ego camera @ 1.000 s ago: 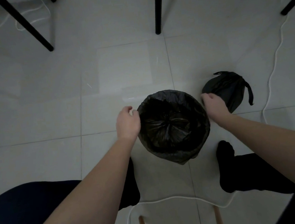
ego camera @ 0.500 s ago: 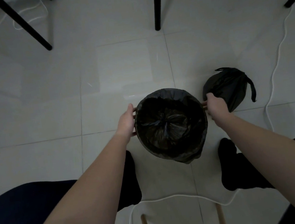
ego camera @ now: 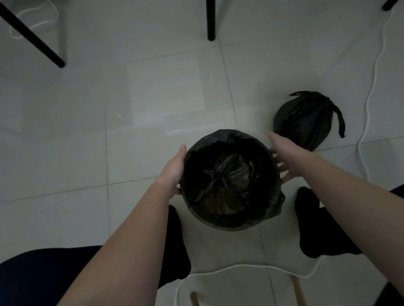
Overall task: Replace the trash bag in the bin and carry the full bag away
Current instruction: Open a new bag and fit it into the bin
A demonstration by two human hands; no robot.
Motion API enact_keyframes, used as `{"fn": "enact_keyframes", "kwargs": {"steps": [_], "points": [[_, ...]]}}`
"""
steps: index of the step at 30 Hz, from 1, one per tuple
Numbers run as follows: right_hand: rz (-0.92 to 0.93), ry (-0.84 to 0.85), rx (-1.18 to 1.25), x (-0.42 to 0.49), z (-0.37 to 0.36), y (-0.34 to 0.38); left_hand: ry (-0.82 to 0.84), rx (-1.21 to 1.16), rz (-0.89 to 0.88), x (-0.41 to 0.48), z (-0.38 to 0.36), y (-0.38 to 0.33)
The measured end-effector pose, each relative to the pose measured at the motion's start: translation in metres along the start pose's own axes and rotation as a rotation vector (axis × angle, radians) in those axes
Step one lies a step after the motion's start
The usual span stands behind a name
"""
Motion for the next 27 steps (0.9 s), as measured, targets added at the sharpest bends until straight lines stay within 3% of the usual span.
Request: {"fn": "enact_keyframes", "kwargs": {"steps": [4, 6, 10, 15, 21, 24, 27], "points": [[0.057, 0.13, 0.338, 0.018, -0.013, -0.006, 0.02, -0.171, 0.017, -0.001, 0.0, 0.011], [0.108, 0.013, 0.427, 0.014, -0.009, -0.003, -0.017, -0.249, 0.022, -0.001, 0.006, 0.017], [0.09, -0.236, 0.181, 0.002, 0.022, -0.016, -0.116, -0.222, 0.02, 0.001, 0.016, 0.021], [-0.134, 0.053, 0.224, 0.004, -0.005, -0.044, 0.04, -0.272, 0.081, -0.008, 0.002, 0.027], [-0.089, -0.045, 0.347, 0.002, -0.015, -0.041, -0.024, -0.562, -0.007, -0.001, 0.01, 0.021], [-0.087, -0.018, 0.378, 0.002, -0.012, -0.046, -0.165, -0.439, 0.023, 0.005, 0.022, 0.018], [-0.183, 0.115, 0.427, 0.002, -0.016, -0.056, -0.053, -0.4, 0.114, -0.002, 0.02, 0.018]]}}
Point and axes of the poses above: each hand's wrist, its own x-axis towards the middle knuckle, its own z-axis out of the back of the hand, y = z × x, the point moved 4 cm from there along x, towards the middle knuckle, and after that the axes turned 4 degrees about x, right-handed, at the moved point
